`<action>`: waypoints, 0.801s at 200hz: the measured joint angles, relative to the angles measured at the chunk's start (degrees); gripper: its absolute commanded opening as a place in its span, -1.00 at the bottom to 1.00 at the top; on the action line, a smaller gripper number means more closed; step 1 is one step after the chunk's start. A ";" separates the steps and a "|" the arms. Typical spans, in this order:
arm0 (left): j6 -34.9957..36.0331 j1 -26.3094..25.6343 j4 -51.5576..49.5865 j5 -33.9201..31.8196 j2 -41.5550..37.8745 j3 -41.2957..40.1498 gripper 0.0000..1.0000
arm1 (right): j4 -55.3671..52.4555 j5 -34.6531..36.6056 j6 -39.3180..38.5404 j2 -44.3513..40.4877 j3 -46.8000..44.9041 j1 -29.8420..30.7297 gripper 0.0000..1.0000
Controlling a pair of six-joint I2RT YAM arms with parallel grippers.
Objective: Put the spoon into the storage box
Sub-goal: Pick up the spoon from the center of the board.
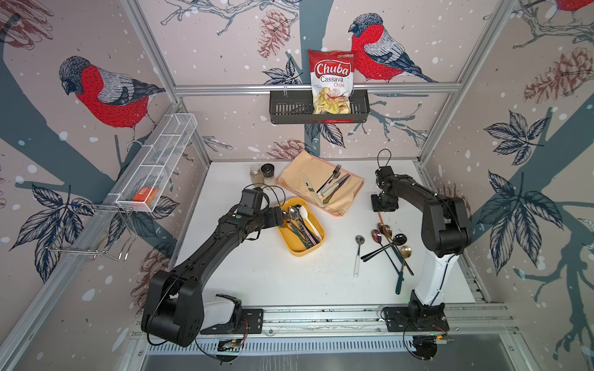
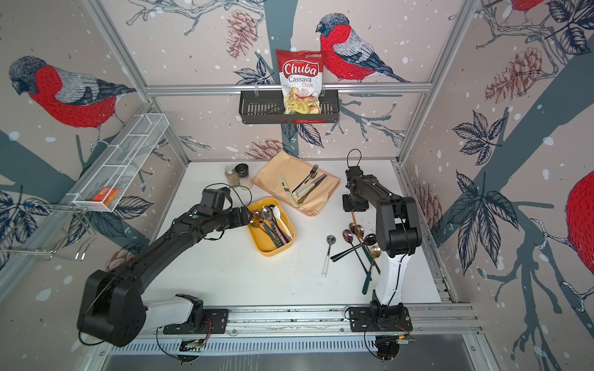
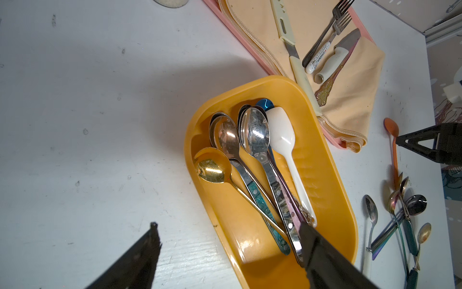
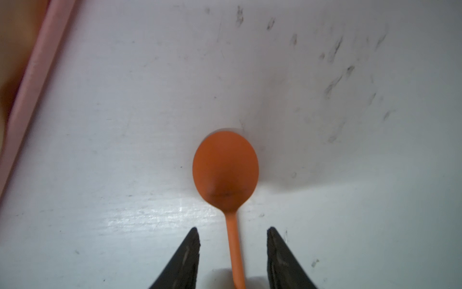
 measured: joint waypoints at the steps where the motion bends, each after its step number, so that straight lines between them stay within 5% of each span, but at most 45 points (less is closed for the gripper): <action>1: 0.00 0.00 -0.02 0.00 0.00 0.00 0.78 | 0.07 -0.02 0.00 0.04 0.00 0.00 -0.13; 160: -0.02 -0.15 -1.27 -0.57 0.20 0.31 0.78 | 2.73 -3.26 -1.20 2.47 -1.14 0.37 -0.77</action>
